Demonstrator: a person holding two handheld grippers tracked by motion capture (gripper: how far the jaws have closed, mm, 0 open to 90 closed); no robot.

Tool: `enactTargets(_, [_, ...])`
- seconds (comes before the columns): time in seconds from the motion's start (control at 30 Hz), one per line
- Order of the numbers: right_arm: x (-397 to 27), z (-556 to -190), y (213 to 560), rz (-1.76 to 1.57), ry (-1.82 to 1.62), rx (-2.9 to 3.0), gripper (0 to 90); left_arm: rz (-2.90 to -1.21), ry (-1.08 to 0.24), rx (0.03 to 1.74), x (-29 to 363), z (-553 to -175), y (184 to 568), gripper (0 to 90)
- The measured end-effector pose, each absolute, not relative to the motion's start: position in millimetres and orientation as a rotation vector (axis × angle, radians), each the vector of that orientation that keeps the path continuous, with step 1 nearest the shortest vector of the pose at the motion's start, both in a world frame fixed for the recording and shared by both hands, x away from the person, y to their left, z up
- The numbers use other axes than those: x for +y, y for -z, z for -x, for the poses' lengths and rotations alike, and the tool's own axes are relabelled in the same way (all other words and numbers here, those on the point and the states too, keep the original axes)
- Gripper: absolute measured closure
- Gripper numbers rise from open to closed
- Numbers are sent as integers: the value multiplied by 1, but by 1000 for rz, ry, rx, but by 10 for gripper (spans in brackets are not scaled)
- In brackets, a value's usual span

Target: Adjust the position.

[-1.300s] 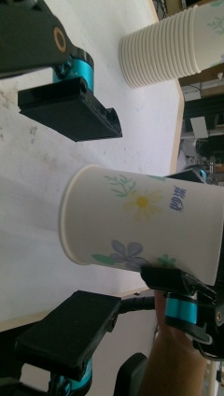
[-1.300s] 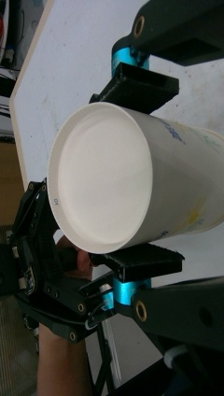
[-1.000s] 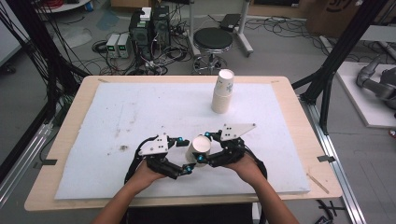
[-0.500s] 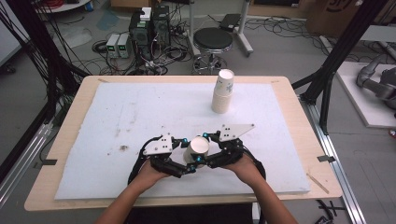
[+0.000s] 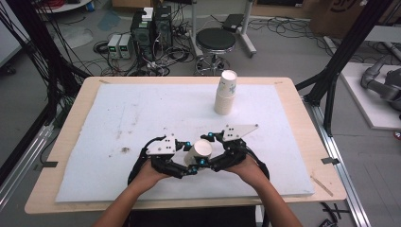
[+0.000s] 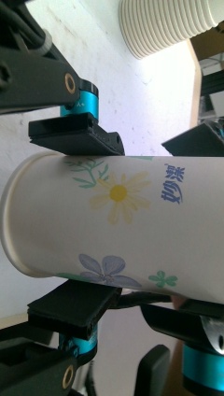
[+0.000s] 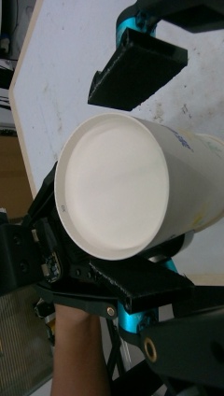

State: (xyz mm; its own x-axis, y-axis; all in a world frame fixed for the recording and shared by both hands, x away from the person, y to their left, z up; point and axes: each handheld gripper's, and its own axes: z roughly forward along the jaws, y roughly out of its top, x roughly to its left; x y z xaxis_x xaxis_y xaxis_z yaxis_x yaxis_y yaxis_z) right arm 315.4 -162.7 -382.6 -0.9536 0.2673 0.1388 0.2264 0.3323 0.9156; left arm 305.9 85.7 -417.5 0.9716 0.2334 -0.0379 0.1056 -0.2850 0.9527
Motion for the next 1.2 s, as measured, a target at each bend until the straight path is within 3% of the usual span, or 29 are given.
enactTargets(0.57, [-173, -316, 361, -361, -1655, 2590, 197, -2107, -120, 216, 88, -314, 391, 346])
enactTargets(1.2, [-170, -319, 366, -195, -1370, 2737, 197, -2404, -124, 82, 68, -318, 373, 346])
